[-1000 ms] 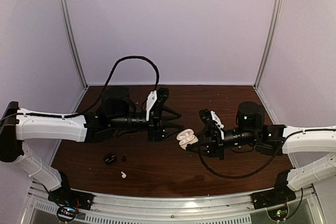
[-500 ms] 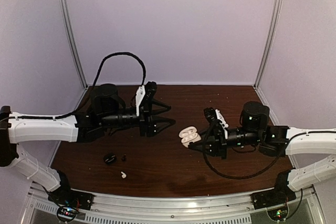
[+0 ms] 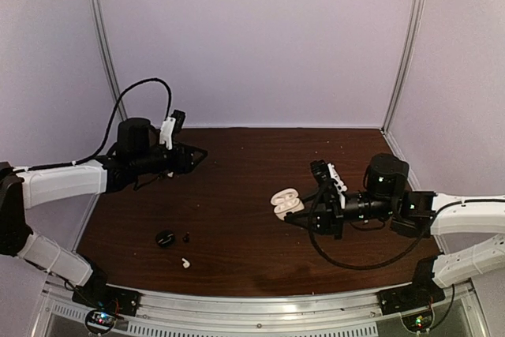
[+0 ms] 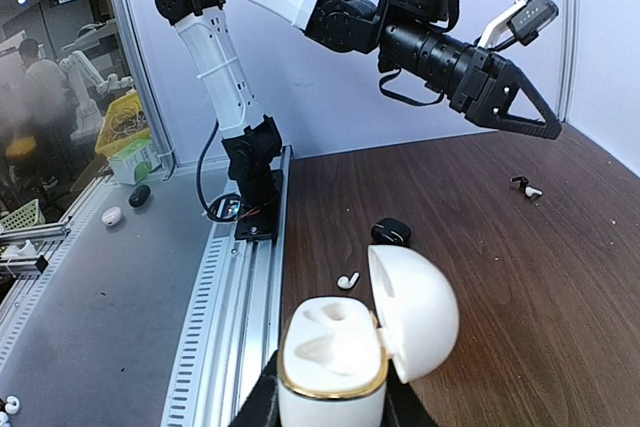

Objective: Insert the wireless bluetooth earbuds into the charging case
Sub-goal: Move the left earbud to the center of the board.

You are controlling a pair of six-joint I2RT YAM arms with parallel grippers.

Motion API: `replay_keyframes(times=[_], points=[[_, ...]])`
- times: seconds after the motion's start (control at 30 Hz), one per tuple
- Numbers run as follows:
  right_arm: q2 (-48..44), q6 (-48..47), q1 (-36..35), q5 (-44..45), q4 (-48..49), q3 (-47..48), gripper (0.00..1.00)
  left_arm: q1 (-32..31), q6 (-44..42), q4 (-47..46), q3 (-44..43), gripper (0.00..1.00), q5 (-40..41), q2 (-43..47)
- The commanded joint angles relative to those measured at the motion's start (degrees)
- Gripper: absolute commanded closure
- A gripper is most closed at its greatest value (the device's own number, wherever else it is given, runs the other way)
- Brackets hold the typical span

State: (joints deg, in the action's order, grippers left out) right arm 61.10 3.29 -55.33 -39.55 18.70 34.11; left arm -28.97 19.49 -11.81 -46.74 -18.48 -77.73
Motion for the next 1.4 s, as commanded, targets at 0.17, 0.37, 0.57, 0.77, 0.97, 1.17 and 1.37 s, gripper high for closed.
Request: replay_keyframes(times=[0.17,0.37,0.57,0.77,0.97,1.17,1.37], points=[[-2.31,1.75,-0.38,1.16,2.56,-1.79,0.96,-1.81,8.23,-0.15,13.47,0.47,3.83,7.82],[-1.70,1.93,-0.37,0.73,2.55,-1.78,0.96,-9.49,10.24,15.85,17.28,0.47,9.44,15.36],[-1.29,1.81,-0.36,0.74,1.89,-1.43,0.96,-17.12,16.14,28.37,16.95,0.49,8.93,17.88],[-1.25,1.77,-0.35,0.88,1.87,-1.55,0.96,-24.91,26.86,37.10,16.15,0.56,11.68,17.72],[-1.34,2.07,-0.37,1.04,2.47,-2.19,0.96,-28.56,32.50,43.90,15.07,0.62,15.49,17.08],[-1.83,2.00,-0.38,1.79,1.90,-2.39,0.96,-30.18,33.27,43.92,15.30,0.65,16.12,12.71],[-1.96,1.93,-0.30,2.10,1.77,-2.48,0.96,-30.24,33.41,41.30,15.52,0.66,16.87,10.01]])
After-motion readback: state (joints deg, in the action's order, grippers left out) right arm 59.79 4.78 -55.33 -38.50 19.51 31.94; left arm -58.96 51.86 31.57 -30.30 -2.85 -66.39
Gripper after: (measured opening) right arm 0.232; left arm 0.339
